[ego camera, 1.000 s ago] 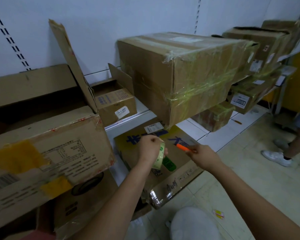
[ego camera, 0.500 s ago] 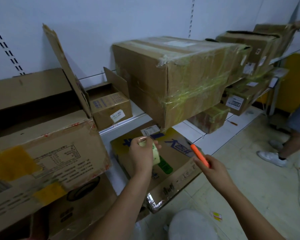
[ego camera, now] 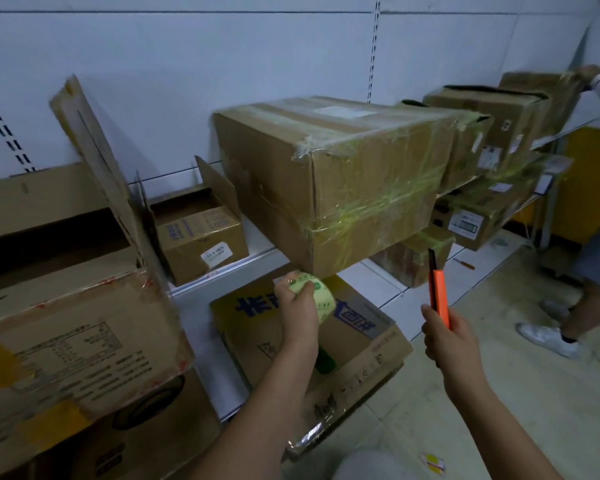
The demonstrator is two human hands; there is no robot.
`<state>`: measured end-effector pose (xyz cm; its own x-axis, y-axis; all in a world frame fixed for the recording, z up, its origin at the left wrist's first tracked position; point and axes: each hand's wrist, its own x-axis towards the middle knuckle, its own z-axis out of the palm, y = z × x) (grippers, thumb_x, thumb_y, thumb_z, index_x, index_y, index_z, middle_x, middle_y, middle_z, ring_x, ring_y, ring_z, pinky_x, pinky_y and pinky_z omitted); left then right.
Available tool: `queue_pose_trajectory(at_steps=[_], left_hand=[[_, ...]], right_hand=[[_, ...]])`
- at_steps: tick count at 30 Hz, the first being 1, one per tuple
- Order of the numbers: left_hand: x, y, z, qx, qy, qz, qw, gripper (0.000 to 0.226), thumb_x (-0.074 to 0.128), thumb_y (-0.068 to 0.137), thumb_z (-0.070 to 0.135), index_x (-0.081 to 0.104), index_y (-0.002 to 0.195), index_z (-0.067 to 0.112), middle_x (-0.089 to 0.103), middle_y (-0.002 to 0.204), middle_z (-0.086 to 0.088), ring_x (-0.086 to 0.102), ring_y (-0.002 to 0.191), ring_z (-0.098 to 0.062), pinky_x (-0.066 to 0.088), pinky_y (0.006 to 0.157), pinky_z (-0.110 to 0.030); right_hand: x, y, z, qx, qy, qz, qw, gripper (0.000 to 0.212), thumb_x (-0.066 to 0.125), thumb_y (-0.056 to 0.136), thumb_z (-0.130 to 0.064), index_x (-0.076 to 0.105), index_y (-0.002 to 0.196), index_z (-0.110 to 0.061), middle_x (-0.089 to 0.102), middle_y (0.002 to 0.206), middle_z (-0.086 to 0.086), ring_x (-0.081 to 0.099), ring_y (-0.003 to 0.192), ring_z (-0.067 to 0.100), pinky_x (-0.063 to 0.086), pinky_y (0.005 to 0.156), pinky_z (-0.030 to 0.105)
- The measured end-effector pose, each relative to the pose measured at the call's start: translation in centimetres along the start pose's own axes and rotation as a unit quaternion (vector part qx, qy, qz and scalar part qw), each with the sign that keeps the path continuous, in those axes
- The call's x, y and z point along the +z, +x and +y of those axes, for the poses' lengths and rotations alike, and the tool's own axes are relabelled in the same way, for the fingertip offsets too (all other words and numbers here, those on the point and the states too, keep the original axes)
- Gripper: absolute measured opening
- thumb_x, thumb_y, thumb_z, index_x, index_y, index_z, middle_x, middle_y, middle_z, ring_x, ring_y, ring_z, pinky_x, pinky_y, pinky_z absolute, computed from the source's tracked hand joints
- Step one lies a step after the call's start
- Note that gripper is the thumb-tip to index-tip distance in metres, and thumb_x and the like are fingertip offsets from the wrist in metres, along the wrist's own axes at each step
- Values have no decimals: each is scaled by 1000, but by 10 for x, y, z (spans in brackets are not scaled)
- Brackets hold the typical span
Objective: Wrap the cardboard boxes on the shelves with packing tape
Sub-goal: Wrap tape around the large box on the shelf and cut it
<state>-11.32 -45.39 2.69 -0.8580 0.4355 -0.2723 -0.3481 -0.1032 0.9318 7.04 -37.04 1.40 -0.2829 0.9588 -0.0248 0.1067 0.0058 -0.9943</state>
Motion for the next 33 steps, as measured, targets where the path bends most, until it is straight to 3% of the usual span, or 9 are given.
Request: queue_pose_trajectory(at_steps=[3,7,13,15,17,19,22,26,33], left_hand=[[1,5,-4,-13,-22,16,1000,32,55,97,11,46,120,32,54,127,-14,58,111,-36,52,95,-53],[-10,-24,-12,64,46,42,996,24,54,97,7,53,114,25,62,120,-11,64,102,-31,54,74,-36],[-6,-112,-37,166,85,-92,978,9,56,99,15,65,100,16,72,99,-6,70,77,-29,58,64,-40],[4,-127,-51,189,119,-131,966,9,60,99,23,68,101,19,69,103,-8,67,86,-34,58,72,-51],[12,-139,-62,198,145,-149,958,21,61,96,35,67,106,17,67,106,-9,63,92,-42,52,82,-65],[20,-153,-68,198,170,-156,953,21,60,97,35,67,106,18,67,108,-9,63,95,-42,51,85,-64],[30,-172,-71,191,167,-149,956,12,58,99,17,70,99,19,68,113,-8,67,92,-37,59,75,-42],[39,-188,-68,196,185,-193,943,12,56,98,13,69,99,10,70,112,-3,70,87,-28,57,72,-30],[50,-198,-55,118,219,-241,938,17,58,99,10,70,99,21,69,103,-10,71,72,-30,57,63,-35]], right_hand=[[-8,5,0,1,18,-18,1000,17,54,100,-25,55,86,-15,47,69,7,38,53,15,33,48,27],[-16,9,-3,-25,26,-53,998,13,53,101,-24,57,92,-15,48,73,11,44,60,19,40,55,34],[-25,-6,-15,-5,36,-228,973,23,69,90,-35,57,87,-15,51,60,-6,40,46,10,36,45,23],[-31,-13,-21,-7,70,-311,948,18,70,89,-30,58,89,-16,71,82,-9,47,46,0,39,45,16],[-41,-12,-26,-6,87,-367,926,14,70,89,-21,58,91,-15,73,107,-6,58,54,-5,44,49,13],[-57,-8,-24,-18,62,-399,915,19,73,87,-18,58,95,-11,73,112,-8,67,74,-5,50,61,15],[-85,-3,-22,-51,8,-402,914,24,75,86,-15,56,98,-7,75,103,-8,70,95,3,55,78,21],[-110,2,-26,-74,-20,-400,913,21,75,86,-12,56,96,-12,75,92,-1,69,80,5,50,69,18],[-132,-7,-42,-124,-86,-319,936,23,73,85,-6,53,92,-14,67,76,-4,65,70,6,48,64,15]])
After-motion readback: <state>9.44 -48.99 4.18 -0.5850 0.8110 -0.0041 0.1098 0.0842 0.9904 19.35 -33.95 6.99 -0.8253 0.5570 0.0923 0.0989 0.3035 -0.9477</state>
